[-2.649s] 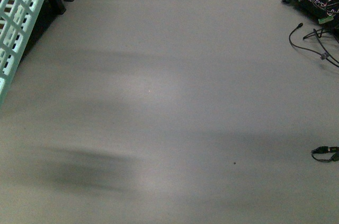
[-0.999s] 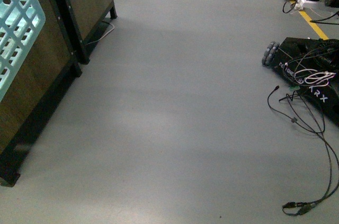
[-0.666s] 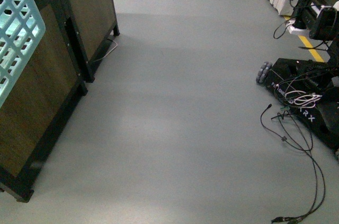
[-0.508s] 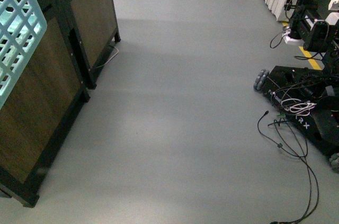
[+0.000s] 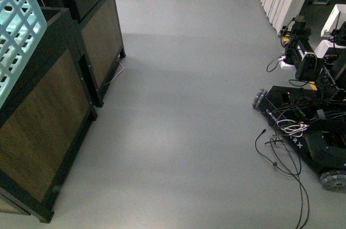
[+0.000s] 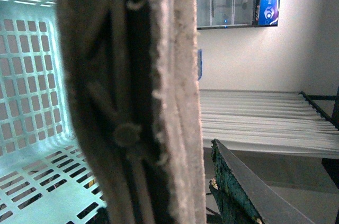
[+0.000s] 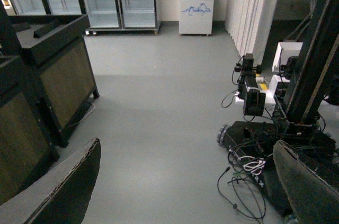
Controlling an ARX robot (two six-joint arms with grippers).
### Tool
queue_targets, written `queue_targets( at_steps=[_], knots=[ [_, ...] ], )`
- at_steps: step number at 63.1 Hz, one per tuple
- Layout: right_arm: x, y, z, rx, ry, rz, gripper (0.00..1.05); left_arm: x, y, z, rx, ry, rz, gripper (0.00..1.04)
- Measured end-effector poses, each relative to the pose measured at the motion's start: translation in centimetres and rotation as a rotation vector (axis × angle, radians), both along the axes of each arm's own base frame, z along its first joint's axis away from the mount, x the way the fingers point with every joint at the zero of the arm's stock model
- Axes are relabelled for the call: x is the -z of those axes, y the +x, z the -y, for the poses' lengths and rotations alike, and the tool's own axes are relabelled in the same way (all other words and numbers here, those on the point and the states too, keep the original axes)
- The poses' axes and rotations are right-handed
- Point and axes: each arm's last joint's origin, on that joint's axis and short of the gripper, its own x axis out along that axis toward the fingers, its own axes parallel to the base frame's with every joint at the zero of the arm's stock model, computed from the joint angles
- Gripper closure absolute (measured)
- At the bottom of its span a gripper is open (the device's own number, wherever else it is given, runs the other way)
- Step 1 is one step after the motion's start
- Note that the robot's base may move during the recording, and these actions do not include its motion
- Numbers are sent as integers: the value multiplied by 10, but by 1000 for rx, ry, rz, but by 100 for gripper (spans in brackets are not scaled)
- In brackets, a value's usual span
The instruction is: Pick lemon and mango into basket
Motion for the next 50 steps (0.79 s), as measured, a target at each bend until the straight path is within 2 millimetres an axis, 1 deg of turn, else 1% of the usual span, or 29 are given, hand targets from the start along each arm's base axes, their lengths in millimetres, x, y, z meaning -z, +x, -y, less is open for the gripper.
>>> queue_targets(
  at_steps=[10, 50],
  knots=[
    [0, 0, 0, 6, 0, 0, 9, -2, -2, 1, 12, 0, 12, 78],
    [0, 0, 0, 0, 0, 2, 9, -2, -1, 1, 0, -1, 6, 79]
  ],
)
